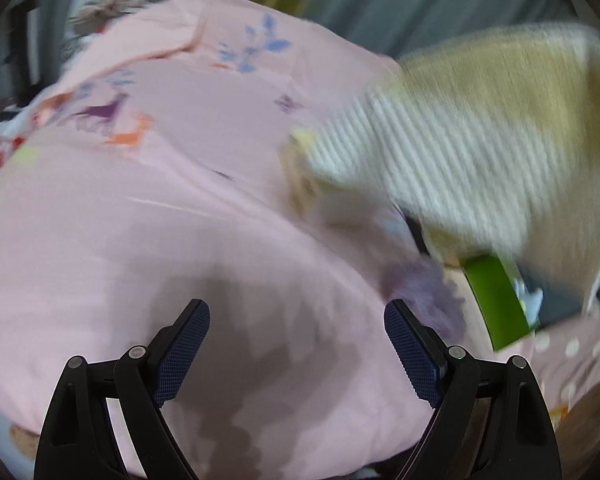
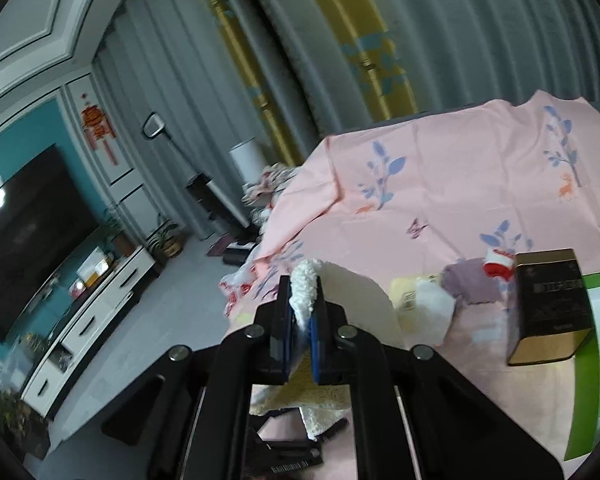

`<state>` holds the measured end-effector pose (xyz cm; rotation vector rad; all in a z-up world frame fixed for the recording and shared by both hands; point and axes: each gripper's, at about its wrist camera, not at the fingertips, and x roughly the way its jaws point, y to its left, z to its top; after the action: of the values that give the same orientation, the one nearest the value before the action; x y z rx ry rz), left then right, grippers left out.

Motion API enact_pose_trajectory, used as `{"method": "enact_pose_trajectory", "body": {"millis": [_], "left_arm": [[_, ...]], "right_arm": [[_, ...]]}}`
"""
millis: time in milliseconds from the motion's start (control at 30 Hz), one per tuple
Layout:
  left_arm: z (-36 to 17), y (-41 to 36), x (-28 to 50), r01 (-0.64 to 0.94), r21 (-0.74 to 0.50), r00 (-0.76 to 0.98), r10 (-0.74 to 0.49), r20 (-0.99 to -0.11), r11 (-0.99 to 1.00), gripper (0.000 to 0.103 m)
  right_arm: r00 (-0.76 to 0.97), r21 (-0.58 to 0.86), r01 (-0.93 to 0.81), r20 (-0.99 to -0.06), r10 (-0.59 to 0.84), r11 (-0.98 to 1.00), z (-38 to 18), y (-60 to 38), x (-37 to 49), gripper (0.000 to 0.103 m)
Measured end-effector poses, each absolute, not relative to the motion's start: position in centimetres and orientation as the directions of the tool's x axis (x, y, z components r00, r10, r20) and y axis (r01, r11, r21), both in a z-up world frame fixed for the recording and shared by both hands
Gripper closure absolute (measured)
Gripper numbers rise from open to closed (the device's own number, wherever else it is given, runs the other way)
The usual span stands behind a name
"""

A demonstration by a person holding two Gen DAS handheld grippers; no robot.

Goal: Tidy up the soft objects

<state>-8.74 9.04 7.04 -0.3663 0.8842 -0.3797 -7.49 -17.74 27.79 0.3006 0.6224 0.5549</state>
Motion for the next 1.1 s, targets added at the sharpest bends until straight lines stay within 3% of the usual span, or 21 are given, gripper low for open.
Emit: {"method": "enact_pose_trajectory", "body": {"millis": [133, 300, 500, 533, 600, 667, 733, 767, 800, 1000, 1067, 1100], "left_arm": [[6.9, 13.1, -9.1, 0.079, -0.533, 0.617, -0.461, -0.638, 0.843, 0.014], [5.9, 15.1, -9.1, 0.049, -0.584, 0.607, -0.489, -0.626, 0.810, 0.014], [3.7, 13.3, -8.0, 0.058, -0.600, 0.525, -0.535, -0.661, 0.798, 0.014], [3.4, 12.6, -7.8, 0.060, -0.599, 0.509, -0.541, -0.670, 0.798, 0.014], [2.9, 11.3, -7.4, 0.064, -0.576, 0.488, -0.529, -0.694, 0.815, 0.014], [3.0, 10.1, -7.2, 0.077, -0.553, 0.496, -0.513, -0.700, 0.829, 0.014], [3.0, 9.5, -7.1, 0.092, -0.559, 0.495, -0.526, -0.692, 0.824, 0.014], [2.8, 9.2, -6.9, 0.093, -0.569, 0.491, -0.535, -0.688, 0.817, 0.019], [2.6, 9.1, -6.7, 0.090, -0.571, 0.487, -0.536, -0.690, 0.816, 0.031], [2.2, 8.3, -6.1, 0.086, -0.558, 0.485, -0.523, -0.700, 0.826, 0.066], [2.5, 8.0, -6.2, 0.103, -0.538, 0.488, -0.514, -0.705, 0.836, 0.075], [2.8, 7.8, -6.2, 0.108, -0.522, 0.493, -0.501, -0.711, 0.846, 0.075]], "right_arm": [[0.592, 0.475, -0.397, -0.522, 0.614, 0.786, 24.2, -16.7, -6.9, 0.095], [0.396, 0.600, -0.360, -0.595, 0.699, 0.714, 15.8, -13.2, -3.8, 0.095], [0.323, 0.452, -0.189, -0.810, 0.490, 0.872, 6.9, -12.3, -1.0, 0.093], [0.304, 0.431, -0.164, -0.834, 0.461, 0.888, 5.8, -12.5, -0.8, 0.090], [0.300, 0.422, -0.129, -0.846, 0.441, 0.897, 5.3, -13.3, -0.8, 0.073], [0.333, 0.417, -0.131, -0.836, 0.436, 0.899, 6.4, -13.9, -1.0, 0.037], [0.372, 0.418, -0.167, -0.812, 0.450, 0.893, 7.7, -14.3, -1.2, 0.032], [0.373, 0.424, -0.182, -0.805, 0.461, 0.887, 7.9, -14.4, -1.1, 0.030], [0.363, 0.439, -0.193, -0.799, 0.479, 0.878, 7.8, -14.4, -0.8, 0.029], [0.205, 0.496, -0.183, -0.825, 0.526, 0.849, 3.2, -12.9, 1.6, 0.031], [0.172, 0.532, -0.208, -0.806, 0.566, 0.821, 2.6, -12.2, 1.3, 0.057], [0.166, 0.558, -0.214, -0.788, 0.593, 0.802, 2.6, -12.2, 1.1, 0.062]]}}
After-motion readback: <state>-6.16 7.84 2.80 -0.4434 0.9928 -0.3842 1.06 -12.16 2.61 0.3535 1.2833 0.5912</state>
